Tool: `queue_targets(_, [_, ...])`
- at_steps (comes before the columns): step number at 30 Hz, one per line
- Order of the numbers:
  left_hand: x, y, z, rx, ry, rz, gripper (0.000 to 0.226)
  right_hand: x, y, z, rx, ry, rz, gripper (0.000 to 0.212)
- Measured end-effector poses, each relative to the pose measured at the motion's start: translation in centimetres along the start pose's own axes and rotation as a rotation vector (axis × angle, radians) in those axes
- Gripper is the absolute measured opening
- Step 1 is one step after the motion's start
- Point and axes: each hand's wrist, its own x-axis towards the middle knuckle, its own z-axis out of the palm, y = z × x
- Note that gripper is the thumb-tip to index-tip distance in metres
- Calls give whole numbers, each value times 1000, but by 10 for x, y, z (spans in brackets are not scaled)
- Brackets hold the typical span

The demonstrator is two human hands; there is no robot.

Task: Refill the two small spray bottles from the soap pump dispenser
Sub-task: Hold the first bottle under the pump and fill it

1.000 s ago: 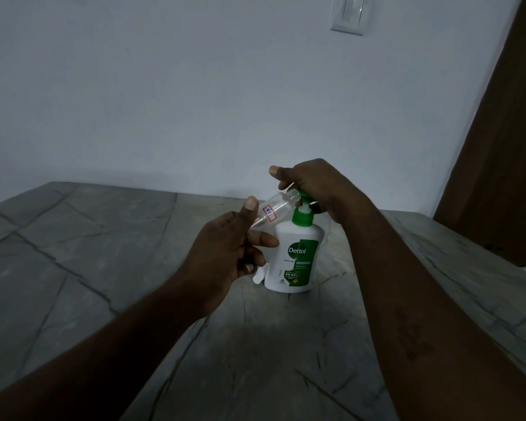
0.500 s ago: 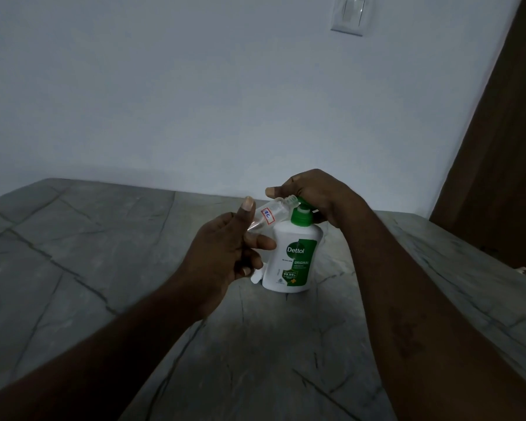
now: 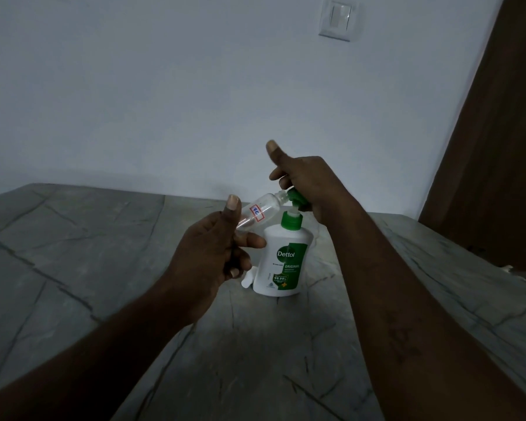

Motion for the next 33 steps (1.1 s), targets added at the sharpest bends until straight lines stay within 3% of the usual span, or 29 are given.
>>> queue_targets(3, [-1, -1, 2, 5, 14, -6, 55, 0, 2, 4, 48, -3, 50, 68])
queue_targets(8, [0, -1, 2, -1, 36, -9, 56, 3, 6, 6, 26, -49, 28, 39])
queue_targets(11, [0, 1, 2, -5, 45, -14, 59, 6, 8, 5, 25, -78, 27, 32])
queue_targets(19, [0, 1, -1, 41, 70, -20, 52, 3, 9, 10, -128, -154, 88, 43])
queue_targets(23, [1, -2, -2, 62, 63, -14, 53, 2, 6, 8, -113, -116, 23, 33])
queue_targets(27, [0, -1, 0, 60, 45, 10, 55, 2, 0, 3, -166, -12, -86, 37])
queue_targets(33, [1, -1, -4, 43, 25, 24, 37, 2, 3, 4, -138, -45, -9, 29])
